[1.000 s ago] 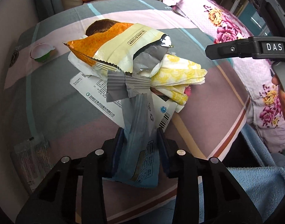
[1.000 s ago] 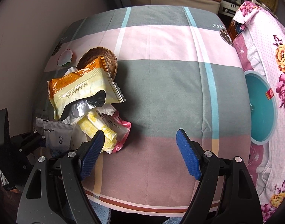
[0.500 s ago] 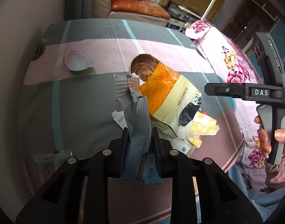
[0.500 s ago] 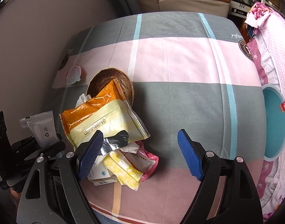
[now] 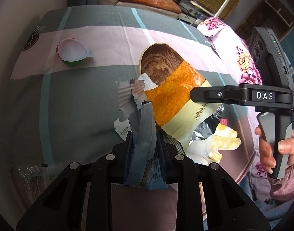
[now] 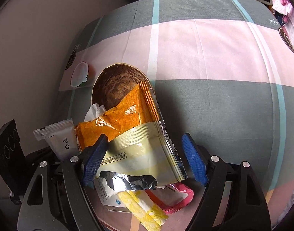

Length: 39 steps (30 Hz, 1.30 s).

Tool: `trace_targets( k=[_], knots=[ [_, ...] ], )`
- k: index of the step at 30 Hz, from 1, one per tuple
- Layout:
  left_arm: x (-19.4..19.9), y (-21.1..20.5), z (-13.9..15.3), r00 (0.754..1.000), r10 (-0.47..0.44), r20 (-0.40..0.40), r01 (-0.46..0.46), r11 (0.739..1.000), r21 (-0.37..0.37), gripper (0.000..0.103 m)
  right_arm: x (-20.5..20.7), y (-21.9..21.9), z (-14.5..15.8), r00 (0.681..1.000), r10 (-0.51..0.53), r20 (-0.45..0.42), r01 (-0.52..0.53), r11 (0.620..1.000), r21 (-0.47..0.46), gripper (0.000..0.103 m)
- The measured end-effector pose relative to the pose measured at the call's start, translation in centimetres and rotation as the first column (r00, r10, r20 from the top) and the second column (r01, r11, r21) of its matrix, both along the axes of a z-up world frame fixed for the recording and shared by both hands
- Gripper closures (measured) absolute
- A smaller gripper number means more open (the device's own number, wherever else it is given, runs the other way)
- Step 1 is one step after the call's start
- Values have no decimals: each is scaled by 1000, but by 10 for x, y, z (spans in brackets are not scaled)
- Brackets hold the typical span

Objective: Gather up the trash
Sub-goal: 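Grasp the orange-and-cream bread bag with the right gripper while the left holds the grey packet, then carry the grey packet and bread bag over the teal bin and release both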

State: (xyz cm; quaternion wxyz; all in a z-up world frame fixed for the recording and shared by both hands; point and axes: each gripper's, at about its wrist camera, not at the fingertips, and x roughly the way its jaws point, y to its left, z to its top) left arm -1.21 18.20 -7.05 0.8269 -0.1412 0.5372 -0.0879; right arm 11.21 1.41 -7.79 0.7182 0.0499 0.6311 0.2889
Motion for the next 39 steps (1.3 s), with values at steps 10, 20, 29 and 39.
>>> trace_targets(
  k=[10, 20, 29, 39],
  knots=[
    [0, -1, 9, 999, 43, 12, -43, 999, 31, 78, -15, -11, 27, 994, -12, 106, 11, 1000, 9, 62],
    [-5, -12, 35, 998, 38, 54, -41, 997, 64, 78, -12, -56, 51, 983, -113, 147, 105, 992, 64, 62],
    [19, -51, 64, 995, 8, 96, -15, 997, 72, 78, -9, -123, 79, 943, -244, 227, 229, 969, 92, 62],
    [74, -140, 82, 988, -101, 118, 95, 994, 57, 78, -5, -224, 75, 872, -409, 269, 398, 912, 98, 62]
  ],
)
